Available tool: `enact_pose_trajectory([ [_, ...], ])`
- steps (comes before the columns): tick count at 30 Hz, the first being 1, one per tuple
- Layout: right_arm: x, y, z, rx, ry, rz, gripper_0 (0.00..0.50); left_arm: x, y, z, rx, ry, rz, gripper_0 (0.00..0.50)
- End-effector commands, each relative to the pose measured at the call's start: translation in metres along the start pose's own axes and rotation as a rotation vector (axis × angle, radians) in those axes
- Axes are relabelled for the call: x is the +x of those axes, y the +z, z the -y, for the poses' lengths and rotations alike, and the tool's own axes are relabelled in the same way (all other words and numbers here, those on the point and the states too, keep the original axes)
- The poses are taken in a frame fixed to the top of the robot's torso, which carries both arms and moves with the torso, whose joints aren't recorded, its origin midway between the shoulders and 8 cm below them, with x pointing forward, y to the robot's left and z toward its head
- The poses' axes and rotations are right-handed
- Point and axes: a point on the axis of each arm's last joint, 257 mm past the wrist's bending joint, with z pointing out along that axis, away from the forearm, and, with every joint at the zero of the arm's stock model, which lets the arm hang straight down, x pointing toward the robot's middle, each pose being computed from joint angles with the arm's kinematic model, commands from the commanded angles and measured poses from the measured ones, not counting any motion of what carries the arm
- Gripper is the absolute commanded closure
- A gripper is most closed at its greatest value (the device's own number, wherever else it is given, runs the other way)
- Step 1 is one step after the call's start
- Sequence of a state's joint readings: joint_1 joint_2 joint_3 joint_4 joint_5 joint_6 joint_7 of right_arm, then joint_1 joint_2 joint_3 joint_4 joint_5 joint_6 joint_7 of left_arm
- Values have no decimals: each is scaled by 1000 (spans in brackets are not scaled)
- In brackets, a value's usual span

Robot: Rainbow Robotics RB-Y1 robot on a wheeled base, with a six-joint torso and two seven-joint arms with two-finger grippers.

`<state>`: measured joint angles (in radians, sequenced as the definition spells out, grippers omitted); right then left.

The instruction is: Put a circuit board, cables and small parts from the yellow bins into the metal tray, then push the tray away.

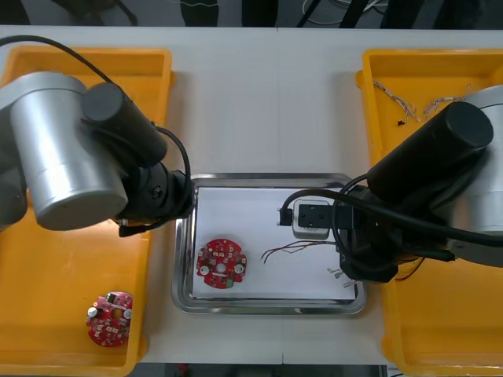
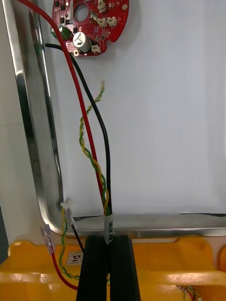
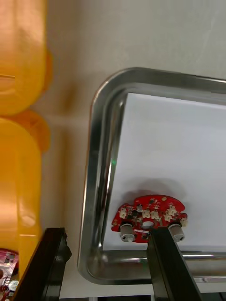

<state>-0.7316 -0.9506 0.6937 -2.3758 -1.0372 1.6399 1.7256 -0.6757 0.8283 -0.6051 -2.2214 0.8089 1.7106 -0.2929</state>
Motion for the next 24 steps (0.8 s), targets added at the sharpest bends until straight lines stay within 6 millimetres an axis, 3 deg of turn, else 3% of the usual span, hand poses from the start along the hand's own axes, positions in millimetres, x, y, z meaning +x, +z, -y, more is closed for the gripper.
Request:
enact_pose_trajectory([
  [1, -10, 20, -2, 2, -98, 3, 500, -18, -15, -36, -21, 85, -9, 0],
  [13, -1, 70, -1, 39, -108, -35, 500, -69, -31, -84, -61, 93, -4, 0],
  [24, 1, 97, 7, 14, -38, -64, 500, -107, -35, -127, -79, 144, -20, 0],
])
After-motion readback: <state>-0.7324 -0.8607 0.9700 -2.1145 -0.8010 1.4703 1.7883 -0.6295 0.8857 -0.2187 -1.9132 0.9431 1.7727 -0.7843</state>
